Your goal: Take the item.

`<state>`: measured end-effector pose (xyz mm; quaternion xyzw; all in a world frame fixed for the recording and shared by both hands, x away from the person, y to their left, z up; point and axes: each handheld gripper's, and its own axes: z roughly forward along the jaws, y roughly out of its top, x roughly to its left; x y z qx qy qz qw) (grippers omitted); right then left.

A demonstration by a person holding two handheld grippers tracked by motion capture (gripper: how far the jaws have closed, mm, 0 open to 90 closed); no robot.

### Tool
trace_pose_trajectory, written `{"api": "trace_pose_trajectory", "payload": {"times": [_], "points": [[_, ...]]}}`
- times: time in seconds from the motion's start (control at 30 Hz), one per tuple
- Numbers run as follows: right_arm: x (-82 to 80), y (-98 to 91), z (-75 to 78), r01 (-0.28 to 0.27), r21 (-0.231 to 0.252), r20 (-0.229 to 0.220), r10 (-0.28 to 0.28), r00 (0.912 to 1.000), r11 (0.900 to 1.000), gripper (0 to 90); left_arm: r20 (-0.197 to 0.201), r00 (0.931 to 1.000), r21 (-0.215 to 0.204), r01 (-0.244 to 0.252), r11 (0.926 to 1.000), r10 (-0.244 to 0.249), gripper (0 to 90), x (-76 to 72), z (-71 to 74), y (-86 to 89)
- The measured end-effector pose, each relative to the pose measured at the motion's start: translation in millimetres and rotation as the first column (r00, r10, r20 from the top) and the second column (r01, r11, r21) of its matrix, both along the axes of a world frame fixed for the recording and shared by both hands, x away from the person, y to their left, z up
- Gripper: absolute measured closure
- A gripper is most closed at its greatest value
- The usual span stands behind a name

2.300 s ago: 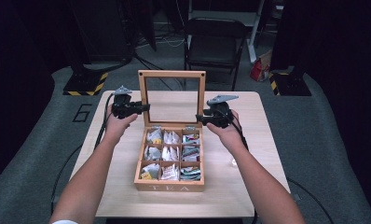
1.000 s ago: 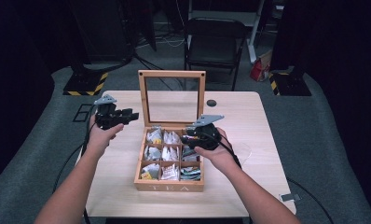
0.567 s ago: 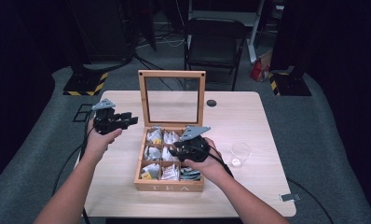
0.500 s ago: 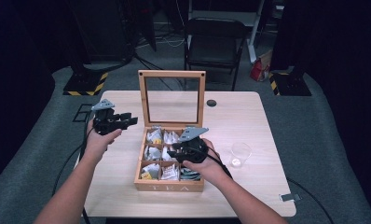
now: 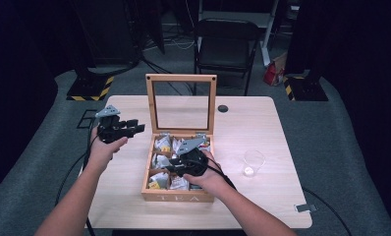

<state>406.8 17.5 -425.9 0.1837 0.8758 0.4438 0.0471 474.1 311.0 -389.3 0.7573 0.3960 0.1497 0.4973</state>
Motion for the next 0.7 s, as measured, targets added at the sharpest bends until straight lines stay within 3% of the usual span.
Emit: {"api": "trace_pose_trajectory", "payload": {"times": [0.7], "points": [[-0.9,26.7,-11.4,-0.035,-0.022,-0.029,0.035,0.9990,0.9991,70.5,0.003,1.0000,0.004,0.009,1.0000,-0.009,53.9,-0.6,-1.2,-2.0]]}}
